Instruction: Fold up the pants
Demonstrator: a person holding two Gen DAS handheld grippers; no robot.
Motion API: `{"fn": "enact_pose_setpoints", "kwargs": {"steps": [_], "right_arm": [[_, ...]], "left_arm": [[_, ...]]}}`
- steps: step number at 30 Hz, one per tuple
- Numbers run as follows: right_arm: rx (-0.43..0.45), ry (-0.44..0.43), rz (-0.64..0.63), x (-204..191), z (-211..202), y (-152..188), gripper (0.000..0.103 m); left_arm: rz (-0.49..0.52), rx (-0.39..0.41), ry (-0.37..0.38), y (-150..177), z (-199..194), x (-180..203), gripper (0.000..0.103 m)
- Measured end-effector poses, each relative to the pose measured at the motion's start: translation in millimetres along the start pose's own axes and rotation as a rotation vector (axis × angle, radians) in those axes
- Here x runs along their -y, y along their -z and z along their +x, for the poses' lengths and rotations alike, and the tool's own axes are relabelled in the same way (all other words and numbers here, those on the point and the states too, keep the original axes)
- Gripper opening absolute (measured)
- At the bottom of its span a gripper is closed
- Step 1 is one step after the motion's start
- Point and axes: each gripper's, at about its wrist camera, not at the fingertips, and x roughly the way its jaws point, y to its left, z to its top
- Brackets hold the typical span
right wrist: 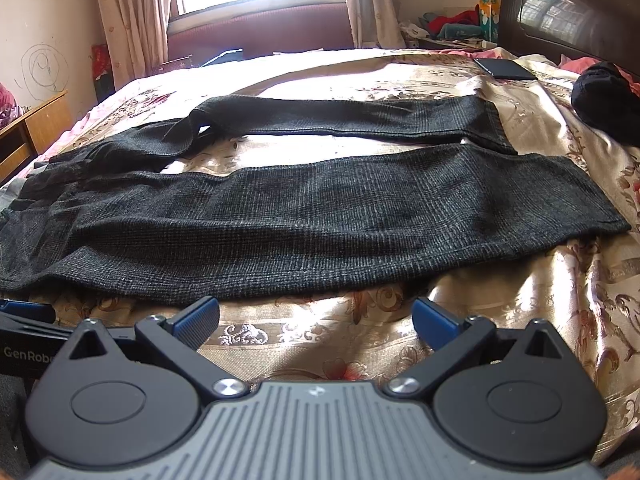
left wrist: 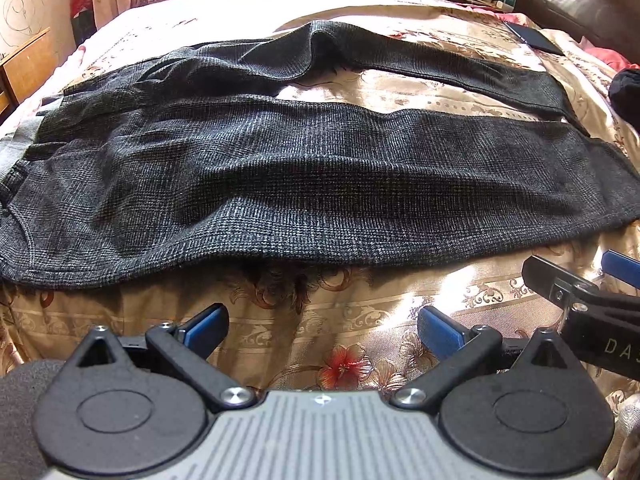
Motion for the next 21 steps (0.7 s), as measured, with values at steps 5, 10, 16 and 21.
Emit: {"fn": "enact_pose_setpoints", "kwargs": {"steps": [5, 10, 16, 21], "right_arm": [[0.005, -0.001, 0.0, -0.1, -1.0, -0.9, 0.102], [0.005, -0.001, 0.0, 0.4, -1.2, -0.8, 0.102], [0.002, -0.002, 0.0, 1.2, -0.9, -0.9, 0.102], [0.0, -0.001, -0.001, 1.8, -0.2, -0.5, 0.102]], "left_arm": [[-0.038, 0.012, -0.008, 0.0, -1.6, -6.7, 0.103], [-0.042, 0.015, -0.011, -0.8, -1.8, -7.4, 0.103], [-0.042, 0.023, -0.009, -1.0, -2.9, -8.3, 0.103], [-0.041, 0.034, -0.007, -0.2, -5.3, -6.8, 0.103]]}}
